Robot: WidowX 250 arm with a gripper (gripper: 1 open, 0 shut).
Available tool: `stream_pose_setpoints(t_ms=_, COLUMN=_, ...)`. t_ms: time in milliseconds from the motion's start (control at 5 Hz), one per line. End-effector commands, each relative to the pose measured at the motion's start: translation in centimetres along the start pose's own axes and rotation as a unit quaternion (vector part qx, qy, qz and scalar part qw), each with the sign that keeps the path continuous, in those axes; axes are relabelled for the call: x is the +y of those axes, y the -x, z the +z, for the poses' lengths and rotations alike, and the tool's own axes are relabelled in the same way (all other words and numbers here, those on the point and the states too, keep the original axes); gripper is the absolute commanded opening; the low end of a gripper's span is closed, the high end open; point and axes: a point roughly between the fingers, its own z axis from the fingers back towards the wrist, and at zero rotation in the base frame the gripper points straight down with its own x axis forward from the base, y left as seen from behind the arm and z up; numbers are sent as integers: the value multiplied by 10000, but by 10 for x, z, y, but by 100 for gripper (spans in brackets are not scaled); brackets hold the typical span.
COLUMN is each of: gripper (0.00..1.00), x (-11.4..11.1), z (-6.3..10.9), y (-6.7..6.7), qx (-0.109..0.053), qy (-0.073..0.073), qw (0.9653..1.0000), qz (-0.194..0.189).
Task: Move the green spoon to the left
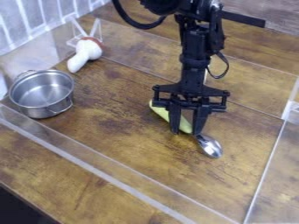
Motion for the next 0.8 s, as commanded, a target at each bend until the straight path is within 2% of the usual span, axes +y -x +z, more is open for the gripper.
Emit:
stream_pose_setpoints(t_ms=0, gripper=0, x=-10, z=6, y=-9, qx=-123, qy=77, qw=9994, qz=-319)
stream_pose_setpoints(t_ms=200, gripper=0, x=-16, z=6, y=-11, qx=-96, qy=56, qw=9986, qz=-523)
stream_pose_setpoints(t_ms=600, gripper=0, x=-6, z=10, y=-10, qx=-58, qy=118, qw=9994, qz=-329)
